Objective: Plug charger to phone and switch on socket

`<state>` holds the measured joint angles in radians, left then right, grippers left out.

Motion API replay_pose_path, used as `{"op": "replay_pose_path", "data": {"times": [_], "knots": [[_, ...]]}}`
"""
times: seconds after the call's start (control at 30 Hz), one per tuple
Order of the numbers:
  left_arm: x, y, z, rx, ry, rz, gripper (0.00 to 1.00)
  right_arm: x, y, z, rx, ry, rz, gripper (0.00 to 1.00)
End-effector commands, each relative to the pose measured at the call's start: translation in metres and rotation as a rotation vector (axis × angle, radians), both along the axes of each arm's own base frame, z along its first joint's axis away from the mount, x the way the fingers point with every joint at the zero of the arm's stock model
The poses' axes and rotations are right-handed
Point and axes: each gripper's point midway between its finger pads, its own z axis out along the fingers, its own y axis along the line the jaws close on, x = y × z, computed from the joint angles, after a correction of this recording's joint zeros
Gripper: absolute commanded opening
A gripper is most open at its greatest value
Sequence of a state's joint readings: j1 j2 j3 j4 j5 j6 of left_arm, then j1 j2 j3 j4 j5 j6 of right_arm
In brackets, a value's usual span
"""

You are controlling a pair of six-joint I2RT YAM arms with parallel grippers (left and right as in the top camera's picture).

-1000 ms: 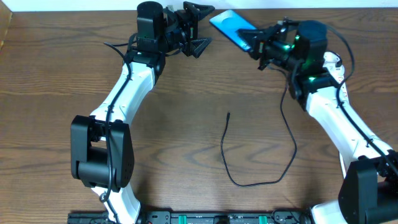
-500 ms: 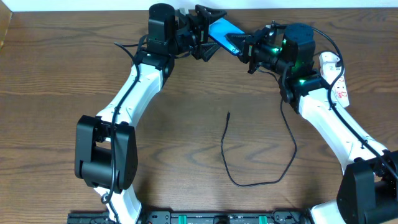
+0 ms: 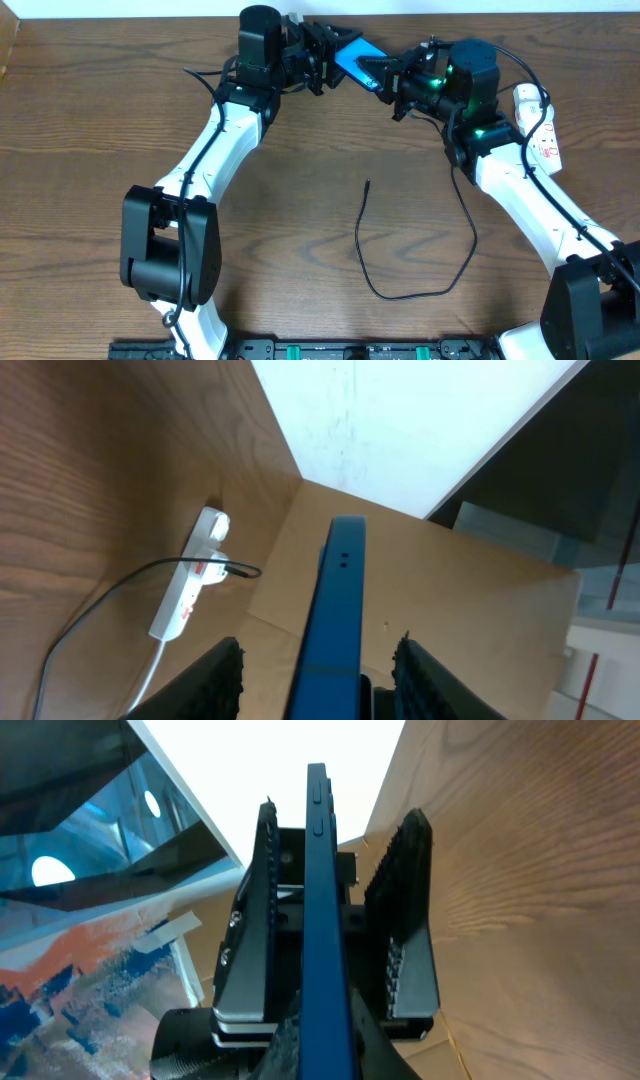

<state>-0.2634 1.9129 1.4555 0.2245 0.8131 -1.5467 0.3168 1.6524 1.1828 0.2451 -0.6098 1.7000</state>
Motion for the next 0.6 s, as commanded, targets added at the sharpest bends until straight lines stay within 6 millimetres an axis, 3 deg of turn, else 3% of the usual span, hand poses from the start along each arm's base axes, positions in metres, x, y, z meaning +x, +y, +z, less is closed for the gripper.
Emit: {"op": "replay_pose_path", "data": {"times": [0.0, 0.57], "knots": [[-0.0028, 0.0014, 0.027, -0.016, -0.056, -0.008, 0.38, -0.0029, 0.0075, 0.0123, 0.018, -0.024, 0.022, 0.01], [-0.0018, 0.002, 0.0269, -0.014, -0.057, -0.002, 0.1, -0.0067, 0.0137, 0.0121, 0.022, -0.017, 0.035, 0.01]]}}
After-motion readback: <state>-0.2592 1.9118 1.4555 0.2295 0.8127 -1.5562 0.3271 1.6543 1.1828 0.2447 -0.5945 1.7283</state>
